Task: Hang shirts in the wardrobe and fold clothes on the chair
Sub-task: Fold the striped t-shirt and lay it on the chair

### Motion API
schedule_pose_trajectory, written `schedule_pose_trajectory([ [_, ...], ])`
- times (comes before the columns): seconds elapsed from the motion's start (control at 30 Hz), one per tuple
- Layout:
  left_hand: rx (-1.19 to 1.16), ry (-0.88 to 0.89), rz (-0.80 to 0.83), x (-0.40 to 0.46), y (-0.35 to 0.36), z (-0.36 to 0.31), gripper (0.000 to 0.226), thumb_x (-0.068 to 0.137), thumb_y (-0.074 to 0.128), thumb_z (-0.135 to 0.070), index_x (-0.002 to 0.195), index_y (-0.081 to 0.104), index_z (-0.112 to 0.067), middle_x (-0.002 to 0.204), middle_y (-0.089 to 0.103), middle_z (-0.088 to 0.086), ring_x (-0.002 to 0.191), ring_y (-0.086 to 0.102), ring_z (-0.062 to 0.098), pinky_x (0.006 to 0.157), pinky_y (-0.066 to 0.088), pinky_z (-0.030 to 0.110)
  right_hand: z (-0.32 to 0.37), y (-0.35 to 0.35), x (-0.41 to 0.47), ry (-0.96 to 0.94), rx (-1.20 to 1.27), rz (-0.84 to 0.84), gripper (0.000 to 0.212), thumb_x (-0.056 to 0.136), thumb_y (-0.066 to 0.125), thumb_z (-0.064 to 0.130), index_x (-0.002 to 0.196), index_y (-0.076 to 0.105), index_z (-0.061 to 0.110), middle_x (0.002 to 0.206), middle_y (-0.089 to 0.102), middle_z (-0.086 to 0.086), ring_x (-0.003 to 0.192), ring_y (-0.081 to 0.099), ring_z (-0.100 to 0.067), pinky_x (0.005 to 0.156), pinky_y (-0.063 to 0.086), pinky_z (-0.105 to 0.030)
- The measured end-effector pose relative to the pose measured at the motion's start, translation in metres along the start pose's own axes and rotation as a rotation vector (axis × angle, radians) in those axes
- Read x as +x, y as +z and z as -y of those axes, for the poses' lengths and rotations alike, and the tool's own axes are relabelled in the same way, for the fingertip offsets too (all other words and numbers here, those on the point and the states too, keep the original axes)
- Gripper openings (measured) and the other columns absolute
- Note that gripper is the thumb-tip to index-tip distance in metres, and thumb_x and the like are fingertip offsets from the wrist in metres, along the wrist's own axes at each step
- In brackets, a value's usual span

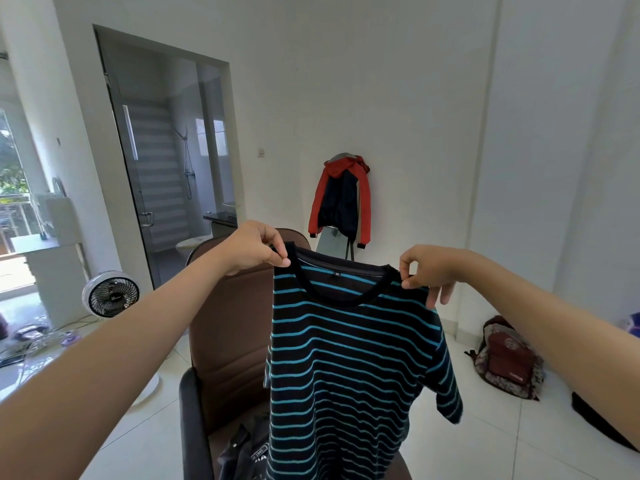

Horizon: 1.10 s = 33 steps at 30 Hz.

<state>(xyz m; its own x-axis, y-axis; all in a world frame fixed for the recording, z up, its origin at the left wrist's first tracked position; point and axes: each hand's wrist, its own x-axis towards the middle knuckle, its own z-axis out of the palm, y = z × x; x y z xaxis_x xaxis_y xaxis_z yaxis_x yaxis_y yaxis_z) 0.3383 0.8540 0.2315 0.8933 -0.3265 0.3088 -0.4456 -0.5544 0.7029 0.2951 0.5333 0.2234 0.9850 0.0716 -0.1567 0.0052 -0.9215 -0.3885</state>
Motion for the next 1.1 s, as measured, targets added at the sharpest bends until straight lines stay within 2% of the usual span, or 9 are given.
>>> schedule_pose_trajectory([
  [0.17,-0.071,0.02,-0.006,-0.005,-0.003,0.003,0.024,0.068,0.079,0.002,0.059,0.065,-0.015,0.065,0.058,0.009,0.071,0.052,0.027,0.076,0.048,0.038,-0.013,0.0,0.0,-0.133,0.101,-0.029,0.014,0.082,0.075,0.021,0.079,0.063,0.015,0.066,0.063,0.007,0.066,0.064,-0.011,0.059,0.046,-0.022],
  [0.27,-0.101,0.044,0.014,-0.007,-0.005,0.004,0.022,0.069,0.076,0.006,0.062,0.063,-0.009,0.059,0.059,0.0,0.067,0.056,0.02,0.075,0.049,0.032,-0.018,0.0,0.002,-0.227,0.196,-0.122,0.024,0.068,0.086,0.019,0.064,0.063,0.015,0.055,0.058,0.007,0.059,0.054,-0.011,0.068,0.047,-0.028],
  [0.5,-0.124,0.076,0.006,-0.013,-0.01,0.001,0.02,0.073,0.074,0.005,0.067,0.06,-0.008,0.061,0.062,-0.003,0.065,0.06,0.013,0.068,0.053,0.021,-0.004,-0.004,-0.008,-0.399,0.457,-0.315,0.039,0.065,0.087,0.012,0.053,0.05,0.008,0.04,0.044,0.012,0.039,0.04,-0.001,0.043,0.032,-0.011],
  [0.63,-0.213,0.098,-0.021,-0.014,-0.009,-0.001,0.017,0.073,0.072,0.008,0.074,0.061,-0.005,0.076,0.068,0.006,0.078,0.065,0.023,0.073,0.057,0.027,0.001,-0.01,-0.008,-0.487,0.587,-0.402,0.031,0.066,0.084,0.003,0.06,0.054,0.003,0.048,0.052,0.004,0.046,0.049,-0.004,0.045,0.039,-0.014],
  [0.8,-0.103,0.079,-0.04,-0.014,-0.015,-0.002,0.012,0.073,0.075,0.003,0.081,0.074,-0.006,0.087,0.072,0.013,0.086,0.068,0.027,0.084,0.054,0.032,0.001,-0.015,-0.01,-0.493,0.595,-0.387,0.018,0.066,0.08,-0.006,0.068,0.067,0.006,0.067,0.069,-0.001,0.068,0.068,-0.015,0.066,0.054,-0.024],
  [0.9,-0.019,0.0,0.016,-0.014,-0.017,-0.005,0.016,0.073,0.074,0.005,0.081,0.076,-0.009,0.067,0.072,-0.002,0.069,0.067,0.011,0.068,0.053,0.018,-0.001,-0.018,-0.011,-0.443,0.541,-0.348,0.017,0.066,0.08,-0.007,0.07,0.073,0.008,0.089,0.072,-0.006,0.085,0.07,-0.019,0.077,0.055,-0.026],
  [0.97,0.016,-0.05,0.077,-0.014,-0.017,-0.009,0.016,0.074,0.073,0.007,0.081,0.075,-0.008,0.061,0.069,-0.005,0.06,0.064,0.005,0.059,0.048,0.011,0.0,-0.019,-0.01,-0.406,0.462,-0.325,0.015,0.067,0.081,-0.005,0.072,0.076,0.008,0.092,0.073,-0.01,0.091,0.069,-0.022,0.085,0.055,-0.03],
  [1.03,0.073,-0.074,0.1,-0.014,-0.015,-0.012,0.015,0.074,0.073,0.005,0.079,0.076,-0.008,0.07,0.072,0.003,0.068,0.067,0.011,0.063,0.053,0.017,0.003,-0.018,-0.01,-0.374,0.364,-0.318,0.013,0.068,0.081,-0.002,0.074,0.077,0.009,0.084,0.075,-0.01,0.088,0.07,-0.024,0.084,0.055,-0.03],
  [1.1,0.092,-0.089,0.101,-0.013,-0.014,-0.014,0.014,0.075,0.072,0.005,0.078,0.076,-0.008,0.082,0.072,0.014,0.083,0.069,0.027,0.079,0.058,0.031,0.007,-0.017,-0.011,-0.348,0.308,-0.331,0.013,0.069,0.081,-0.001,0.075,0.078,0.01,0.079,0.074,-0.008,0.083,0.069,-0.023,0.08,0.057,-0.031],
])
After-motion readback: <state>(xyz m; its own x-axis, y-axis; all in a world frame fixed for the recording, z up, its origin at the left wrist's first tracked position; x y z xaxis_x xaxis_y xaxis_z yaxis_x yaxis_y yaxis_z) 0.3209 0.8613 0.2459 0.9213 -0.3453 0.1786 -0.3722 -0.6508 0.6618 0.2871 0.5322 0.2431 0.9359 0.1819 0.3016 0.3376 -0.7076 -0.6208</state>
